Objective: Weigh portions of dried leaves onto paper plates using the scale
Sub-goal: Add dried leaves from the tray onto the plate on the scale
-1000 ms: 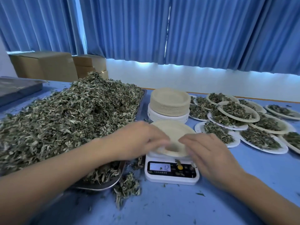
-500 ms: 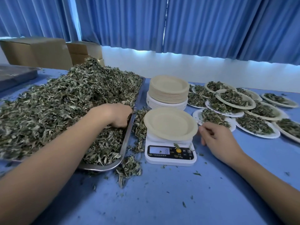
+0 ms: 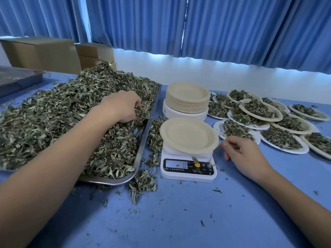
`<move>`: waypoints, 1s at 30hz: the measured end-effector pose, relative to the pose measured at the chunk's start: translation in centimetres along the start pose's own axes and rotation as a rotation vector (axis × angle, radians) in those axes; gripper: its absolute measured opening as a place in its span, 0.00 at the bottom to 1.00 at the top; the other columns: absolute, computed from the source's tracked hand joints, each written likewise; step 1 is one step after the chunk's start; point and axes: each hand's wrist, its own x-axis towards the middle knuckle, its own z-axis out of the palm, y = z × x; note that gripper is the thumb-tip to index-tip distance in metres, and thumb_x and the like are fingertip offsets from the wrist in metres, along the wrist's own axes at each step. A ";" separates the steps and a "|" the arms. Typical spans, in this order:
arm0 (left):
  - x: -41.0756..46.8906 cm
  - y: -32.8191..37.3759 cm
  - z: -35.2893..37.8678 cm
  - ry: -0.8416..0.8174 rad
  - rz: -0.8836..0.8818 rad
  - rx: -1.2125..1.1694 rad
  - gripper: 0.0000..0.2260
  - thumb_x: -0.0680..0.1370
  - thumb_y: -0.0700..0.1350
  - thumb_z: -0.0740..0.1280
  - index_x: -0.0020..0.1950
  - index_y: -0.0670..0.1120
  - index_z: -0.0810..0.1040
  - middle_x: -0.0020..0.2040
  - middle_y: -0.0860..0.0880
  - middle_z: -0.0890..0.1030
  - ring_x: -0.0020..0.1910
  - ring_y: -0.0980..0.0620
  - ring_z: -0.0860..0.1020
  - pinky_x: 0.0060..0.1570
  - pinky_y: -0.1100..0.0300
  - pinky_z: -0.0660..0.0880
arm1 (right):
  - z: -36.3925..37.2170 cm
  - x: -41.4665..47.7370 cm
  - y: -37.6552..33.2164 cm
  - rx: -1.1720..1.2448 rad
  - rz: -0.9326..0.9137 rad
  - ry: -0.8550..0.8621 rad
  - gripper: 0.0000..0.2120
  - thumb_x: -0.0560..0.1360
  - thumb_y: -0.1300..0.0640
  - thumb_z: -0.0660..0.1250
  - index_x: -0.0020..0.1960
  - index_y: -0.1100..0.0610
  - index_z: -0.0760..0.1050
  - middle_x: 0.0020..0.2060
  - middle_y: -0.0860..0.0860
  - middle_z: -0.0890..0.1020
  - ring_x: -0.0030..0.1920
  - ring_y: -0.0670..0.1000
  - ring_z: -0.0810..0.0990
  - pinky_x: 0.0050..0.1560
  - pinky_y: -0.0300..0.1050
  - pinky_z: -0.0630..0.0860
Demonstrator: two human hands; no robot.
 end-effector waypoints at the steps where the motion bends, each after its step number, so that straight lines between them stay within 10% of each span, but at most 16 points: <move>1: 0.0 0.0 -0.1 0.026 0.002 -0.018 0.23 0.75 0.48 0.75 0.69 0.53 0.74 0.65 0.45 0.78 0.57 0.41 0.78 0.56 0.46 0.76 | 0.0 0.0 0.0 -0.003 -0.002 -0.003 0.15 0.84 0.57 0.62 0.40 0.50 0.79 0.29 0.48 0.82 0.32 0.56 0.79 0.40 0.57 0.78; 11: 0.0 0.6 -1.0 0.063 0.016 -0.151 0.22 0.74 0.47 0.77 0.67 0.48 0.77 0.68 0.43 0.77 0.62 0.40 0.77 0.54 0.52 0.72 | -0.1 0.3 0.4 -0.022 -0.033 -0.021 0.15 0.84 0.55 0.63 0.40 0.49 0.79 0.29 0.46 0.82 0.29 0.50 0.76 0.33 0.41 0.72; 18: -1.6 3.7 -1.2 0.146 0.132 -0.702 0.11 0.70 0.48 0.80 0.48 0.49 0.82 0.47 0.51 0.84 0.49 0.49 0.82 0.56 0.52 0.78 | -0.2 0.3 0.5 -0.021 -0.037 -0.050 0.15 0.84 0.55 0.63 0.40 0.48 0.79 0.30 0.47 0.82 0.26 0.47 0.73 0.30 0.37 0.69; 21: -2.5 5.9 -0.2 -0.025 0.195 -0.916 0.20 0.68 0.53 0.79 0.57 0.52 0.83 0.52 0.52 0.85 0.53 0.52 0.83 0.61 0.49 0.78 | -0.2 0.3 0.4 -0.006 -0.035 -0.045 0.15 0.83 0.56 0.64 0.38 0.49 0.79 0.29 0.47 0.82 0.25 0.42 0.72 0.30 0.33 0.69; 24: -2.9 7.0 0.6 -0.263 0.301 -0.855 0.24 0.71 0.58 0.77 0.67 0.59 0.78 0.67 0.52 0.79 0.66 0.56 0.76 0.69 0.51 0.71 | -0.2 0.2 0.5 0.013 -0.034 -0.049 0.16 0.83 0.57 0.64 0.38 0.49 0.79 0.29 0.47 0.81 0.24 0.43 0.71 0.29 0.32 0.68; 30: -1.4 4.6 -0.8 -0.082 0.317 -0.351 0.14 0.84 0.48 0.62 0.69 0.51 0.77 0.65 0.52 0.78 0.62 0.50 0.77 0.61 0.57 0.71 | -0.3 0.2 0.7 0.009 -0.056 -0.055 0.15 0.84 0.57 0.64 0.39 0.48 0.79 0.30 0.47 0.82 0.24 0.44 0.72 0.29 0.33 0.68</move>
